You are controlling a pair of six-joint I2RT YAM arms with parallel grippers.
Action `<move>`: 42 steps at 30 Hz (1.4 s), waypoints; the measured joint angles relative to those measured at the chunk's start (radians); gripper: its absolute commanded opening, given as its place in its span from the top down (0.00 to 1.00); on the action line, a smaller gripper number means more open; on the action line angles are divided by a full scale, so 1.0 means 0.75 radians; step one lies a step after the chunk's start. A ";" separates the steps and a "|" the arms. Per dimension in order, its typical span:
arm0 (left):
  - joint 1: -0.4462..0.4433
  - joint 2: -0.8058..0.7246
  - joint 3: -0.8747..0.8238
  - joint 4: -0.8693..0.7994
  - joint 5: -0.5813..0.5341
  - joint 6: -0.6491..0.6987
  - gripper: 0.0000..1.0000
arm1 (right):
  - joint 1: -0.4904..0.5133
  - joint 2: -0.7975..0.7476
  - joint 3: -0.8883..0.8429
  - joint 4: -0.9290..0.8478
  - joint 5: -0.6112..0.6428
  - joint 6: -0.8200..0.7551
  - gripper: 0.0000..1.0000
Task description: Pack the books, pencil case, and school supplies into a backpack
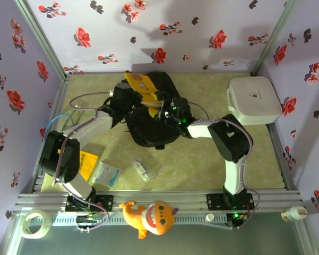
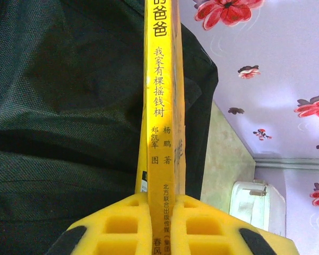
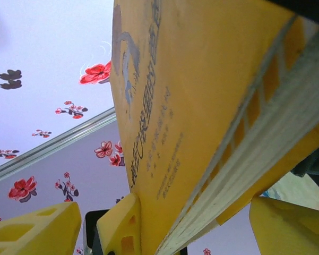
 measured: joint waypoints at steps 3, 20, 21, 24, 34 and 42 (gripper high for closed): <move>0.000 0.000 0.001 0.000 -0.001 0.001 1.00 | 0.004 0.001 -0.001 0.001 0.018 0.021 0.17; -0.002 0.000 0.002 -0.008 -0.001 0.007 1.00 | 0.005 -0.034 -0.120 -0.008 0.073 0.009 0.17; -0.003 0.000 0.002 -0.008 -0.001 0.007 1.00 | 0.005 -0.030 -0.103 -0.004 0.069 0.009 0.18; -0.006 0.000 0.002 -0.008 -0.001 0.006 1.00 | 0.010 0.002 -0.030 0.023 0.072 0.014 0.24; -0.014 0.000 0.002 -0.003 -0.001 0.006 1.00 | 0.021 0.008 0.048 -0.052 0.167 -0.006 0.40; -0.015 -0.008 -0.008 0.010 -0.001 0.001 1.00 | 0.021 0.008 0.060 -0.097 0.216 -0.051 0.66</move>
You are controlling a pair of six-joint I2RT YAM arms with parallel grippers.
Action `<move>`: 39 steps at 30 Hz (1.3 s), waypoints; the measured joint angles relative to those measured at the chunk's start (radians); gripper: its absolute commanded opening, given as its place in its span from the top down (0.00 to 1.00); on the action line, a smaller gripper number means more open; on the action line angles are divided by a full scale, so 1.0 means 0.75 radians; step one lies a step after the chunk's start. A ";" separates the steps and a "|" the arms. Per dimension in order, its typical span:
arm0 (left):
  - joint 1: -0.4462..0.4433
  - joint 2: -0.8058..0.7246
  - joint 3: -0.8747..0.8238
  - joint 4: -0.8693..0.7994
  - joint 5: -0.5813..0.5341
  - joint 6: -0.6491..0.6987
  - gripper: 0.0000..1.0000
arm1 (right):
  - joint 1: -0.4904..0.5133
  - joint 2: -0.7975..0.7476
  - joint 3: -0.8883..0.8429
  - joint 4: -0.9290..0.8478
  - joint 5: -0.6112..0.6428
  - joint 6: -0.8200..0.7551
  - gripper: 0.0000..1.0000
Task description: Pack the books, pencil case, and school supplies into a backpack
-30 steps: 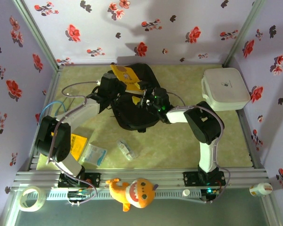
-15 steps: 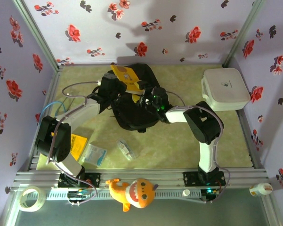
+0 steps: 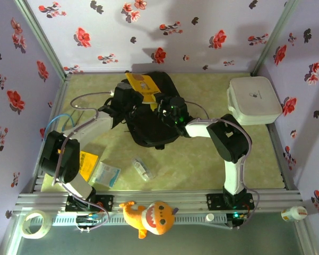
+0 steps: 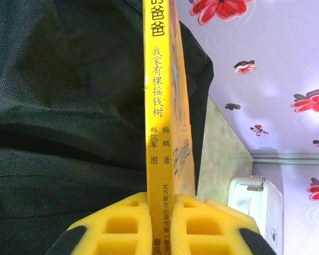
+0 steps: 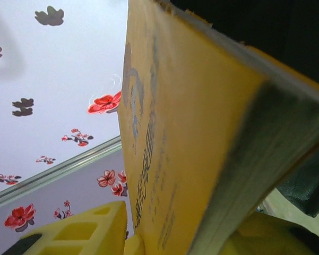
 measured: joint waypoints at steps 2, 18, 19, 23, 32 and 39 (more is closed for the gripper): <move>-0.001 -0.008 -0.010 0.005 0.000 -0.001 1.00 | 0.000 -0.001 0.005 -0.020 0.005 -0.025 0.73; 0.044 -0.112 -0.043 -0.011 0.156 0.207 0.19 | -0.092 -0.321 -0.048 -0.452 0.012 -0.526 0.96; 0.051 -0.113 -0.043 -0.023 0.180 0.251 0.15 | -0.106 -0.370 -0.062 -0.493 0.012 -0.576 0.96; 0.057 -0.113 0.000 -0.157 0.272 0.466 0.02 | -0.173 -0.575 -0.125 -0.639 0.007 -0.767 0.96; -0.054 -0.056 0.275 -0.498 0.333 1.029 0.00 | -0.338 -0.920 -0.238 -1.047 0.058 -1.092 0.96; -0.270 0.086 0.342 -0.607 0.304 1.251 0.00 | -0.467 -1.099 -0.277 -1.287 0.141 -1.213 0.94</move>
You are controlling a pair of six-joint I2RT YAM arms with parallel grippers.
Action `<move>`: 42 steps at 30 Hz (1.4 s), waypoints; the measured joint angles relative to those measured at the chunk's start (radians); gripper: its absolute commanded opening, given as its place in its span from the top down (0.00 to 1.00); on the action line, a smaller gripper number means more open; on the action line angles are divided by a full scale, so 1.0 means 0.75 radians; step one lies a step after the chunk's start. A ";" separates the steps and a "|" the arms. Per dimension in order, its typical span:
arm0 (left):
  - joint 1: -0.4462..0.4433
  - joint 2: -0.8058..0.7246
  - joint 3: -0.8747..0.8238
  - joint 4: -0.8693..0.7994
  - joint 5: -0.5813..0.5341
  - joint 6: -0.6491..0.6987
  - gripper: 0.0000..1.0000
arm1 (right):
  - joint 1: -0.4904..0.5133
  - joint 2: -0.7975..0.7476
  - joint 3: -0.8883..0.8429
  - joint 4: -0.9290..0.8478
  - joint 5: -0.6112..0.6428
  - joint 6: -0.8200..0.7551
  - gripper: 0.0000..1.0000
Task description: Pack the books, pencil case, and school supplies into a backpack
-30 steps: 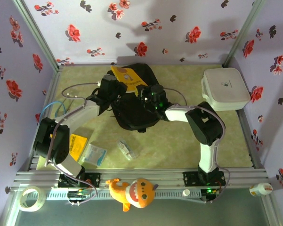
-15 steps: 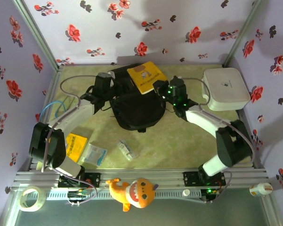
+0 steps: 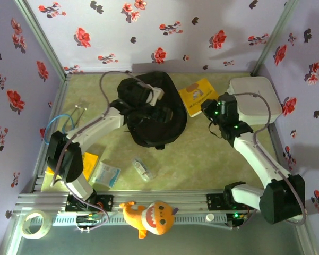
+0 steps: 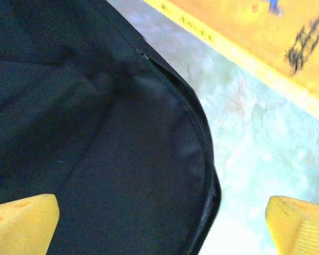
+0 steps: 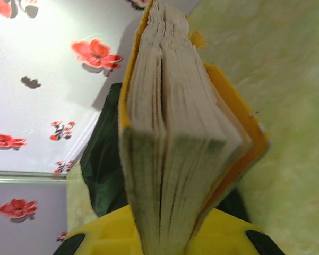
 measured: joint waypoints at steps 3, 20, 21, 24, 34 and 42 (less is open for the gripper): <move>-0.078 0.100 0.066 -0.052 -0.004 0.058 0.07 | -0.048 -0.044 -0.022 -0.064 0.024 -0.017 0.94; -0.158 0.561 0.479 -0.365 0.104 0.080 0.56 | -0.121 -0.070 -0.073 -0.162 0.041 -0.039 0.93; -0.158 0.564 0.481 -0.370 0.108 0.078 0.58 | -0.122 -0.070 -0.076 -0.163 0.041 -0.039 0.93; -0.158 0.564 0.488 -0.385 0.116 0.076 0.60 | -0.123 -0.074 -0.090 -0.162 0.039 -0.038 0.93; -0.155 0.612 0.508 -0.417 0.128 0.047 0.66 | -0.128 -0.077 -0.103 -0.162 0.025 -0.030 0.93; -0.149 0.646 0.523 -0.438 0.149 0.025 0.77 | -0.130 -0.077 -0.112 -0.162 0.023 -0.028 0.93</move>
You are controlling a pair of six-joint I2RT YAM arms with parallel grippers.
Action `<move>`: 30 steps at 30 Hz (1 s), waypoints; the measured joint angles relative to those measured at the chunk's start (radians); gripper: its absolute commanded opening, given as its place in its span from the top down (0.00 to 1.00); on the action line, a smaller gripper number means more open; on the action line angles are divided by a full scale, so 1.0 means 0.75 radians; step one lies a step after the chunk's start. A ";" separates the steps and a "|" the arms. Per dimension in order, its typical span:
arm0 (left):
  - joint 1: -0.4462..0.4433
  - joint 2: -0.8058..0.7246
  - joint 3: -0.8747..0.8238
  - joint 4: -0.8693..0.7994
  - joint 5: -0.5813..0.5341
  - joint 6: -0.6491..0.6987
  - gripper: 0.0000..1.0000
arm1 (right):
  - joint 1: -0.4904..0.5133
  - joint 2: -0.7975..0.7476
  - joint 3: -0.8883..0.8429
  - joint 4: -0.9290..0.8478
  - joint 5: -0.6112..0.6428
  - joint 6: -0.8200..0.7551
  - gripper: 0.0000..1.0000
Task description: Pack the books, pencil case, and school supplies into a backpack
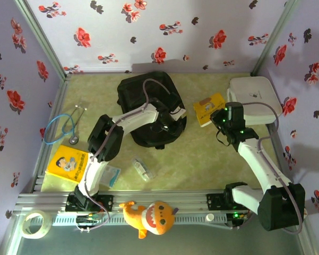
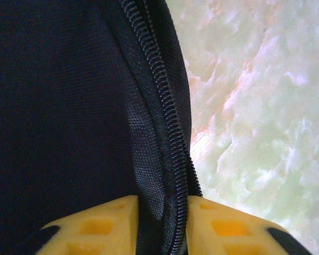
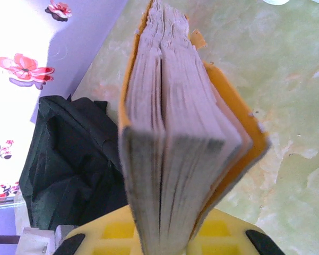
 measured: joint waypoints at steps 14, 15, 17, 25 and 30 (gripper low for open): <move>0.033 -0.028 -0.001 0.004 0.014 -0.047 1.00 | 0.000 -0.026 -0.008 -0.001 -0.001 0.001 0.92; 0.037 -0.042 -0.007 0.007 0.014 -0.050 1.00 | 0.000 -0.031 -0.009 -0.001 -0.001 0.000 0.92; 0.049 -0.086 -0.028 0.022 0.014 -0.057 1.00 | 0.000 -0.045 -0.016 -0.002 -0.001 0.000 0.92; 0.153 -0.283 -0.086 0.116 0.020 -0.095 1.00 | 0.000 -0.156 -0.037 -0.036 0.006 -0.018 0.92; 0.207 -0.339 -0.084 0.184 0.019 -0.104 1.00 | -0.004 -0.212 -0.054 -0.025 -0.076 -0.066 0.92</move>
